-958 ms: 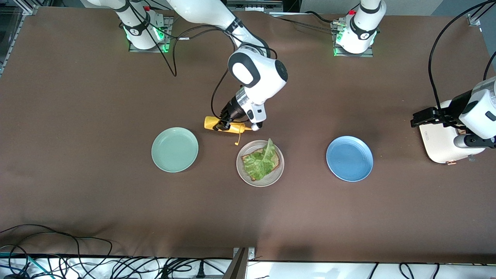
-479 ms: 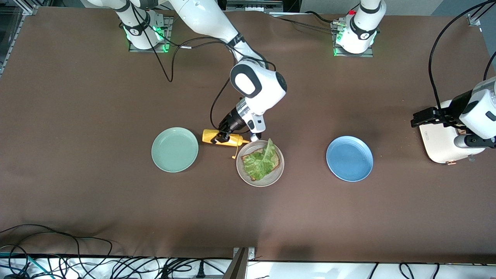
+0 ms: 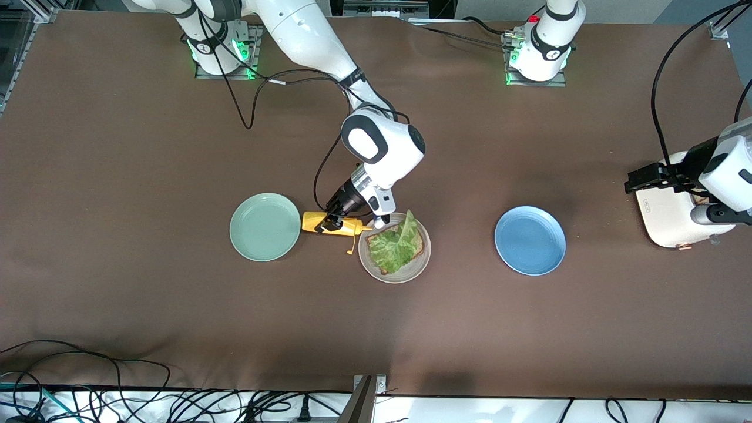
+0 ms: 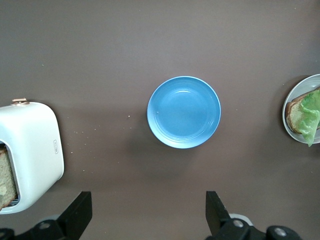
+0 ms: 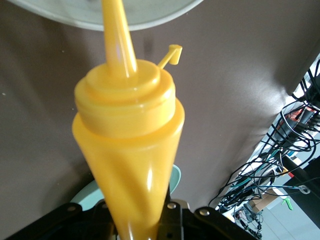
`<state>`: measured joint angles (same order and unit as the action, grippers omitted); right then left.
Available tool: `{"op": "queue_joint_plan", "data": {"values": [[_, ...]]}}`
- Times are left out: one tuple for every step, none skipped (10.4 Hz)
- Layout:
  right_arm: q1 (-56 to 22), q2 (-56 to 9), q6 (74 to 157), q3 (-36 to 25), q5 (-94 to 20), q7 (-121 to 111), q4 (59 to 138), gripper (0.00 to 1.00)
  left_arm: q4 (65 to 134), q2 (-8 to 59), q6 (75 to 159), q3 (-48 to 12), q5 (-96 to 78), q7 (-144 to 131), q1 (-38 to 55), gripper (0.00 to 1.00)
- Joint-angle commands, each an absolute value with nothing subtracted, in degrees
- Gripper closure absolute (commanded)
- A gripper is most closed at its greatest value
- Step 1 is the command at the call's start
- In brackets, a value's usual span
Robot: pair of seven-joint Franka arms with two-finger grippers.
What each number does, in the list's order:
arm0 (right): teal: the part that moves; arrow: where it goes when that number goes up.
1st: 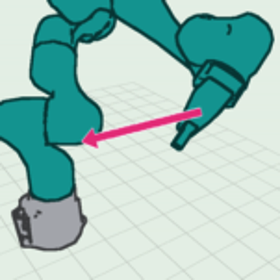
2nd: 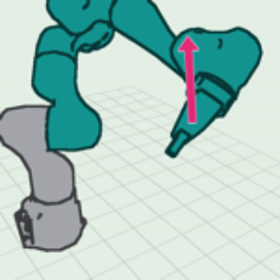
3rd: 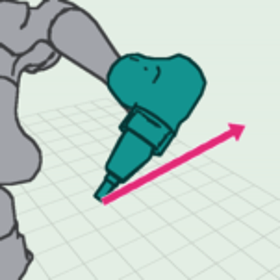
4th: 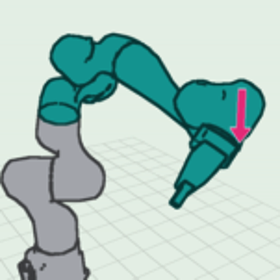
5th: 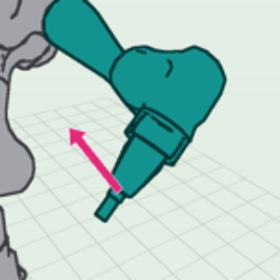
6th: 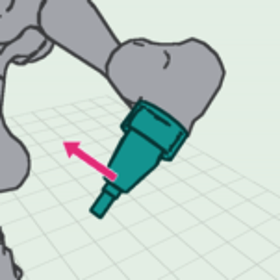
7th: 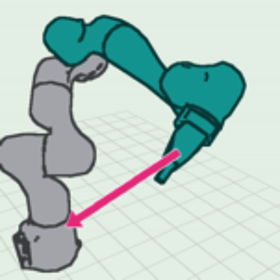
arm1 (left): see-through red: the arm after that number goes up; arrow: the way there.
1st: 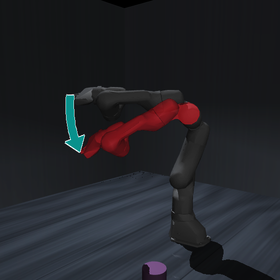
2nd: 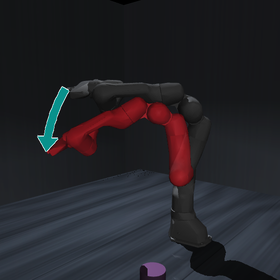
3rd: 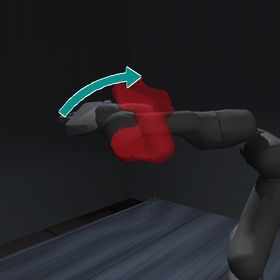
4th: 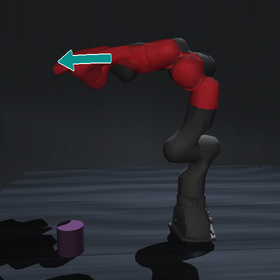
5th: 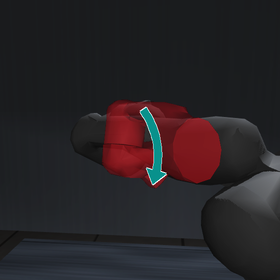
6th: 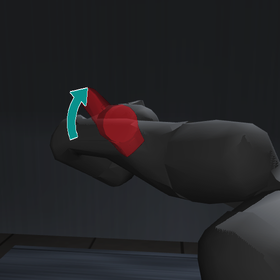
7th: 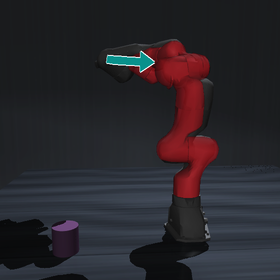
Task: Make sandwich on beige plate with both arms
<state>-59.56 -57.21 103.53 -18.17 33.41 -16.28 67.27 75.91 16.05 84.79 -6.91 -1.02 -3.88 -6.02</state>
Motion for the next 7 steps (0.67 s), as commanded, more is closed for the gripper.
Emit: {"op": "queue_joint_plan", "data": {"values": [[-60.0,-58.4,103.0,-19.1,34.5,-16.6,65.0,1.00,75.4,15.6,83.9,-6.9,0.2,-2.9,-6.4,0.00],[-60.0,-58.4,103.0,-19.1,34.5,-16.5,65.0,1.00,75.5,15.6,83.8,-7.4,0.5,-3.1,-6.2,0.00],[-60.0,-58.4,103.0,-19.1,34.5,-16.5,65.0,1.00,75.4,15.6,83.1,-7.1,0.4,-3.0,-6.2,0.00],[-59.9,-58.4,103.0,-19.1,34.5,-16.5,65.0,1.00,75.4,15.6,83.1,-7.0,0.5,-3.1,-6.3,0.00],[-59.9,-58.4,103.0,-19.1,34.5,-16.7,65.0,1.00,75.5,15.6,82.8,-7.4,0.6,-3.0,-6.3,0.00],[-59.3,-58.2,103.0,-19.0,34.2,-16.7,65.0,1.00,75.5,15.6,81.9,-7.3,0.5,-3.0,-6.2,0.00],[-57.8,-57.4,103.5,-18.5,33.4,-16.9,65.0,1.00,75.5,15.6,81.8,-7.1,0.4,-2.7,-6.2,0.00]]}}
